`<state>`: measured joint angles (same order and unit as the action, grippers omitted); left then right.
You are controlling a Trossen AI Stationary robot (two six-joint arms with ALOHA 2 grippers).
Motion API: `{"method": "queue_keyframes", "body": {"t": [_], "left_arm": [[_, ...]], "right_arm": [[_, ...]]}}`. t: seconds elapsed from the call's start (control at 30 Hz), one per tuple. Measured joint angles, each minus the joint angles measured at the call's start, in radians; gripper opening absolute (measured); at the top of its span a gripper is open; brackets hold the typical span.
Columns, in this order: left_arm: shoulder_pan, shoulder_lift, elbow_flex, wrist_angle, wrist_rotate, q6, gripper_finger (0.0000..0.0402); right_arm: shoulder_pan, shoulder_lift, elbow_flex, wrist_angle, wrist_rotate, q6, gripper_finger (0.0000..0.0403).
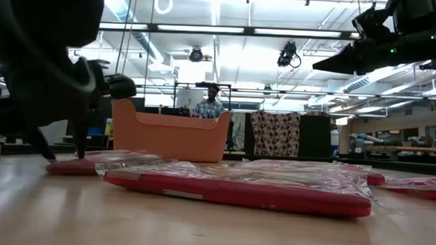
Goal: Sort popcorn bags into baskets
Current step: Put the red popcorn pack into the orange bin
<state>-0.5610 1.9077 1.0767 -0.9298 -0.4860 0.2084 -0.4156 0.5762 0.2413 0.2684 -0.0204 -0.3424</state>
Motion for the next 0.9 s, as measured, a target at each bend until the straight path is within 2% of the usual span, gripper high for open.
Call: {"method": "queue_keyframes", "body": {"t": [0.2,0.27,0.4,0.57,0.9], "left_arm": [[0.021,0.004,0.061,0.020,0.042,-0.203,0.0029],[0.038,0.003,0.075,0.018,0.070,-0.244,0.0010],[0.071,-0.011,0.100,-0.016,0.082,-0.302,0.0005],[0.121,-0.094,0.127,-0.063,0.078,-0.353,0.0003],[0.240,-0.262,0.129,0.022,0.065,-0.479,0.0002]], "right_arm": [[0.000,0.000,0.000,-0.001,0.000,0.002,0.0079],[0.000,0.000,0.000,-0.003,0.000,0.002,0.0079],[0.000,0.000,0.000,-0.003,0.000,0.001,0.0079],[0.000,0.000,0.000,-0.008,0.001,0.000,0.0079],[0.000,0.000,0.000,-0.009,0.001,-0.007,0.0079]]}}
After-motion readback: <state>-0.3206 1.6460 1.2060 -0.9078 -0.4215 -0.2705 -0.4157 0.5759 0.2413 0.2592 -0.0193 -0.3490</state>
